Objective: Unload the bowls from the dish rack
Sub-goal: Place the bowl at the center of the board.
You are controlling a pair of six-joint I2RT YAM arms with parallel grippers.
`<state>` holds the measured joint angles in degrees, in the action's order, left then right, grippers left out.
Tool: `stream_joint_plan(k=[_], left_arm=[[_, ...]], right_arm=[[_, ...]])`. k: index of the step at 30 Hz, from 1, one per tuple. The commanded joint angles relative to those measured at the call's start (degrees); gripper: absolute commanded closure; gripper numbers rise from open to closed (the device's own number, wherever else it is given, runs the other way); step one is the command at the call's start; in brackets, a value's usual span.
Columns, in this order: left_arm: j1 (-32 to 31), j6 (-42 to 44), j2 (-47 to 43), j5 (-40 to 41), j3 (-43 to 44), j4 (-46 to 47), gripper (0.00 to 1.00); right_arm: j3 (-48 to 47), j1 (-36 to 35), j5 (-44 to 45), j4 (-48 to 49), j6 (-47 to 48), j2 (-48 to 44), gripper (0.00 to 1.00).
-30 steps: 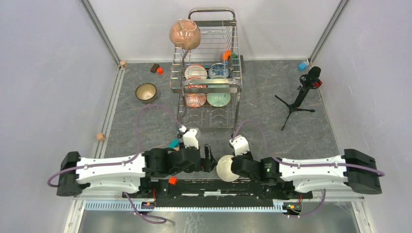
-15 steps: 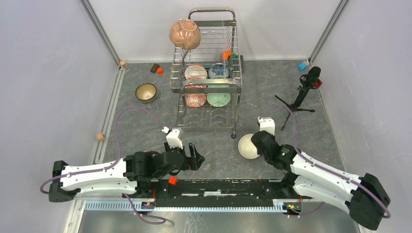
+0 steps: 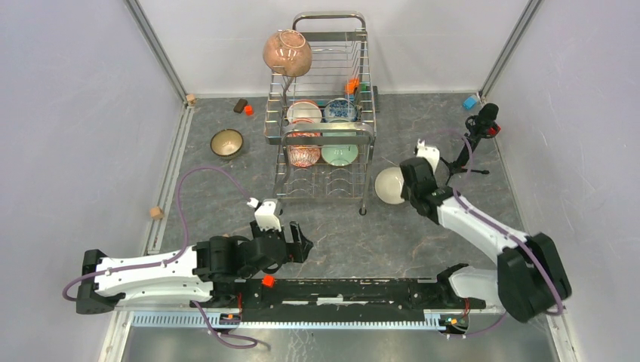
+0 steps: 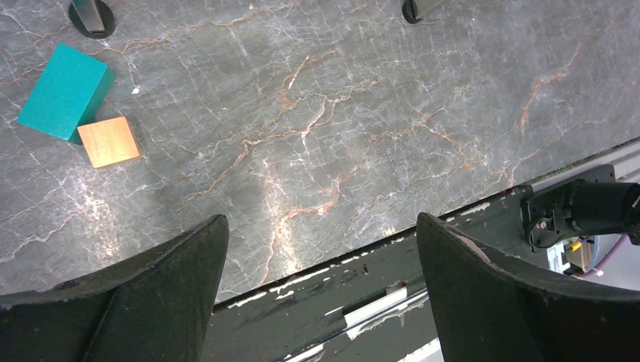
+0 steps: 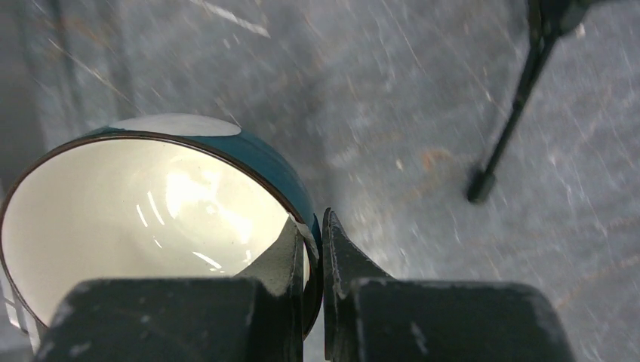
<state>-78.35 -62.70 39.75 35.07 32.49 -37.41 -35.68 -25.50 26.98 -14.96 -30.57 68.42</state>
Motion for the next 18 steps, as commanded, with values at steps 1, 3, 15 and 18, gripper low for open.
stream_joint_plan(k=[1,3,15,18], left_arm=[[0.01,-3.97,-0.35,4.54,-0.75,-0.43,0.00],[-0.02,-4.07,-0.90,4.60,-1.14,-0.21,0.00],[-0.03,-3.96,-3.56,8.88,-2.72,-0.72,0.00],[0.02,-4.15,-4.04,9.30,-2.73,-1.37,0.00]], right_arm=[[-11.69,2.63,-0.72,10.24,0.20,7.58,1.00],[-16.56,4.62,-0.86,9.63,0.42,12.06,1.00],[-40.74,15.70,-6.52,6.58,-0.09,33.97,1.00],[-45.67,17.58,-8.35,4.77,-0.69,38.21,1.00]])
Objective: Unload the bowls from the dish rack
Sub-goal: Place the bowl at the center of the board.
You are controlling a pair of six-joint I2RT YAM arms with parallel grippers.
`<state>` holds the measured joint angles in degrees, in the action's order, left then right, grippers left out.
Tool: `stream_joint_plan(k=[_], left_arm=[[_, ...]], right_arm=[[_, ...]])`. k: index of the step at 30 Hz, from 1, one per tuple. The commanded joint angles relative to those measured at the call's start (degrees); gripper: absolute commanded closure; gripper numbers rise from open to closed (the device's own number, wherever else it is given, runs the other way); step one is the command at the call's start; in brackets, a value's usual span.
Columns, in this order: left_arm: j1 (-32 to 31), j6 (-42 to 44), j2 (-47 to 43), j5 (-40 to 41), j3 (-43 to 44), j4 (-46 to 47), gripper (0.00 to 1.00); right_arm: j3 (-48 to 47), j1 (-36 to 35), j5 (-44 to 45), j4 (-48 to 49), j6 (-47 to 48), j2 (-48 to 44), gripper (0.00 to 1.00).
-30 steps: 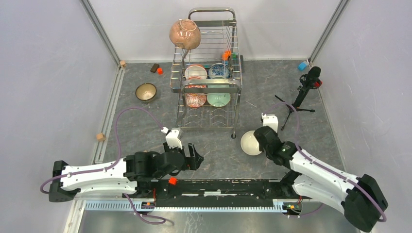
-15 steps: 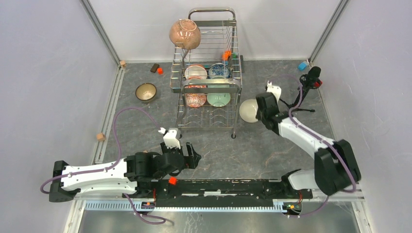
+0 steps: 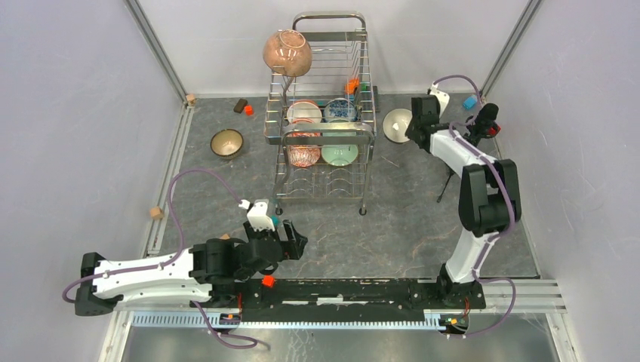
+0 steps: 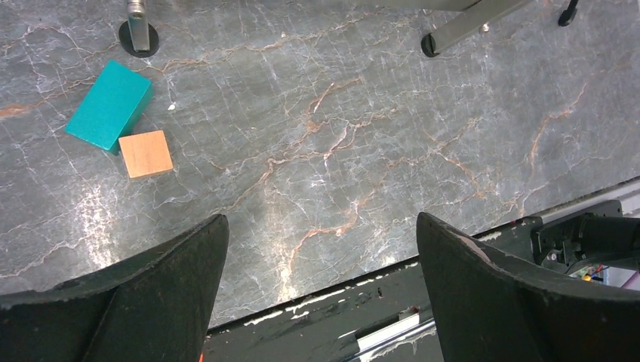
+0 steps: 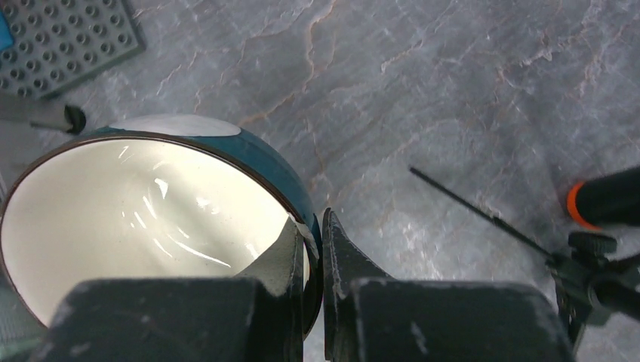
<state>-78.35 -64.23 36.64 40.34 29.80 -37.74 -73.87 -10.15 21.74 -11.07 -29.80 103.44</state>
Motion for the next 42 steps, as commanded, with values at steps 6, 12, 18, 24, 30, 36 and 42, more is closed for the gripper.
stream_joint_plan(k=[6,12,18,24,30,36,42], left_arm=[[0.00,-4.00,-1.16,4.05,-0.73,-1.66,0.00],[0.00,-5.15,-0.26,4.00,-1.17,-1.87,0.00],[-0.02,-5.78,-0.22,4.47,-1.33,-3.20,0.00],[0.03,-5.77,-0.21,5.36,-1.35,-3.37,0.00],[-0.01,-5.91,0.05,5.37,-1.33,-3.64,0.00],[0.02,-6.41,-0.52,4.85,-1.59,-4.04,0.00],[0.04,-6.97,-1.88,4.57,-1.50,-5.67,0.00]], right_arm=[[-14.45,4.33,-5.15,-1.75,-1.89,9.24,1.00],[-17.12,5.71,-6.55,-2.28,-2.58,13.62,1.00],[-19.38,6.23,-7.01,-2.17,-2.94,16.52,1.00],[-23.29,6.59,-7.65,-4.69,-2.35,19.93,1.00],[-23.38,7.02,-9.08,-5.28,-1.91,21.02,0.97],[-21.63,7.24,-10.91,-4.76,-1.63,21.19,0.86],[-20.36,7.34,-11.84,-4.41,-1.63,20.04,0.75]])
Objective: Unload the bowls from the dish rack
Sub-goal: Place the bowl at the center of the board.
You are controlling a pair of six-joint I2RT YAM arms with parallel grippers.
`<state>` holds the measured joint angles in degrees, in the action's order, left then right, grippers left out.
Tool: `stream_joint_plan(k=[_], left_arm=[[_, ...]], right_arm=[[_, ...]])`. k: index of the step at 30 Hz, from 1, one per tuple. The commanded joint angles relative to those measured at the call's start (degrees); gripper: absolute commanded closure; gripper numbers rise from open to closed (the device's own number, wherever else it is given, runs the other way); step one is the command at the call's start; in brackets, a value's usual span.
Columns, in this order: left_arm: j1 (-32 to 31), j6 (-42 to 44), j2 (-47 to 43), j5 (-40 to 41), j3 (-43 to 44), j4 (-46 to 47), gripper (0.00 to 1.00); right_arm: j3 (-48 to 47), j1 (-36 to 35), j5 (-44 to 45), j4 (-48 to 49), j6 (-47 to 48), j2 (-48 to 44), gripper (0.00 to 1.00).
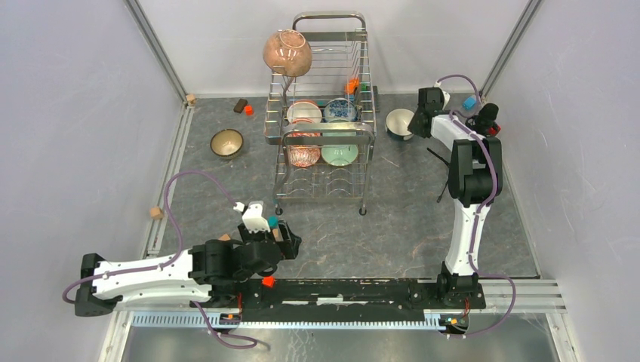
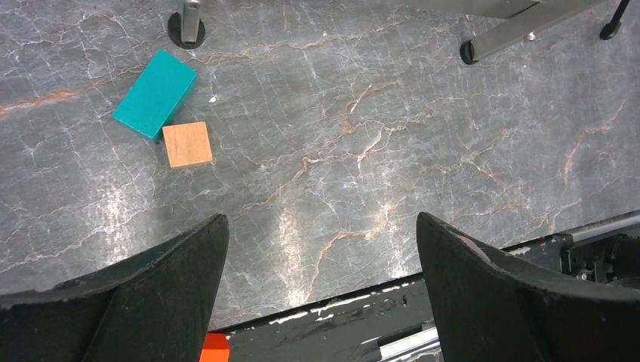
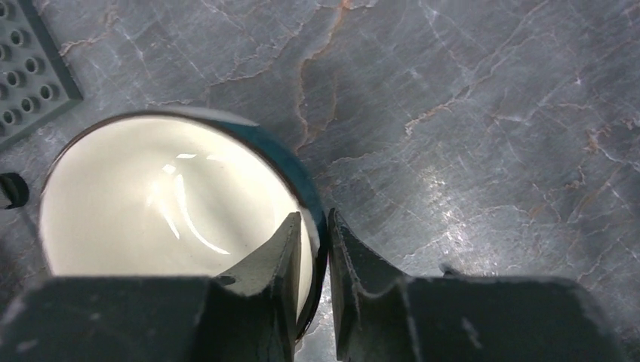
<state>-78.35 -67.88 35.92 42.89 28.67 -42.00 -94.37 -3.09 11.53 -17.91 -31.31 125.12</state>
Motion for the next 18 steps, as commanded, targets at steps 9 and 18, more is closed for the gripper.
stream_joint_plan(k=[9,18], left_arm=[[0.03,-3.85,-2.79,0.98,-0.89,-1.99,0.00],[-0.02,2.05,-3.97,4.82,4.13,-4.84,0.00]], right_arm=[[2.61,0.56,-2.21,1.99,0.96,-4.85,0.53],[4.65,0.47,-5.28,2.94,1.92,-14.36,0.33]])
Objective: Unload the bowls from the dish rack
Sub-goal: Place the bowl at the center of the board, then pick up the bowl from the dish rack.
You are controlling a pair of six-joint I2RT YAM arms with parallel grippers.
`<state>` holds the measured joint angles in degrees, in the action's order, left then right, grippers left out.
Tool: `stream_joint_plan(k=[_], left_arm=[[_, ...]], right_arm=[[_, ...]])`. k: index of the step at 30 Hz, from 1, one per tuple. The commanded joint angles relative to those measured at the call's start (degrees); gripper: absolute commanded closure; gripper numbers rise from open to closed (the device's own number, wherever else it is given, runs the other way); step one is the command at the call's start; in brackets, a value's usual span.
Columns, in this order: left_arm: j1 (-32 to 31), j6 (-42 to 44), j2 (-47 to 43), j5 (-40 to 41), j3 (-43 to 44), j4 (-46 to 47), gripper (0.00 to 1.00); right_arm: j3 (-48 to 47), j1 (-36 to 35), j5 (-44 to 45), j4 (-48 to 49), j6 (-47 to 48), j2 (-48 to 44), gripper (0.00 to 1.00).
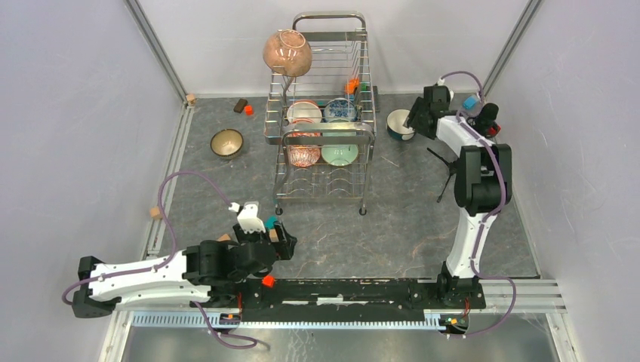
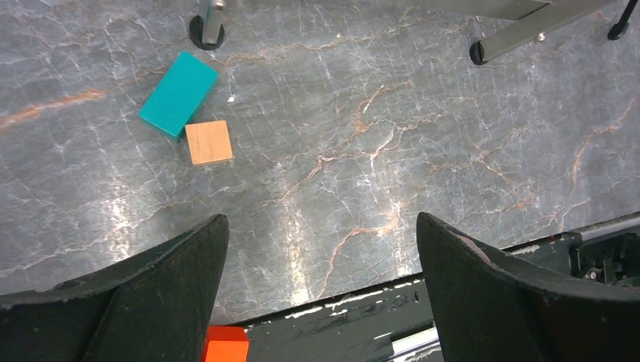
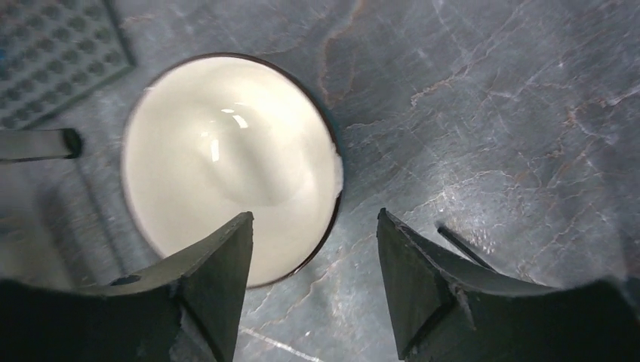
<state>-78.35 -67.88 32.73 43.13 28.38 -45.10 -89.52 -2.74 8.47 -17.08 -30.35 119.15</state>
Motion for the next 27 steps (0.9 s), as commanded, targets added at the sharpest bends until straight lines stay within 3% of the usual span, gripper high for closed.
stream_joint_plan(k=[1,5,9,20,27], left_arm=[[0.03,3.75,-0.55,5.97,5.66,-2.50,0.00],[0.03,10.36,0.92,11.11,11.70,-3.96,0.00],[-0.02,18.73,1.61,14.91,17.35,-0.61,0.00],[0.06,54.20,3.43,21.79,30.06,21.56,0.00],[1.35,74.35,9.89,20.50,40.66,36.81,0.00]], right_arm=[[-0.26,-0.11,-2.61,2.08,1.16,-10.09,0.30],[0.05,-0.51,-3.99,2.62,1.38,-16.78,0.22],[2.30,-0.96,-4.52,4.44,-0.02,-25.17,0.19],[33.56,-5.63,-2.68,27.33,-6.03,-58.91,0.19],[27.88,-7.91,-14.40,25.51,-2.06,-62.37,0.17]])
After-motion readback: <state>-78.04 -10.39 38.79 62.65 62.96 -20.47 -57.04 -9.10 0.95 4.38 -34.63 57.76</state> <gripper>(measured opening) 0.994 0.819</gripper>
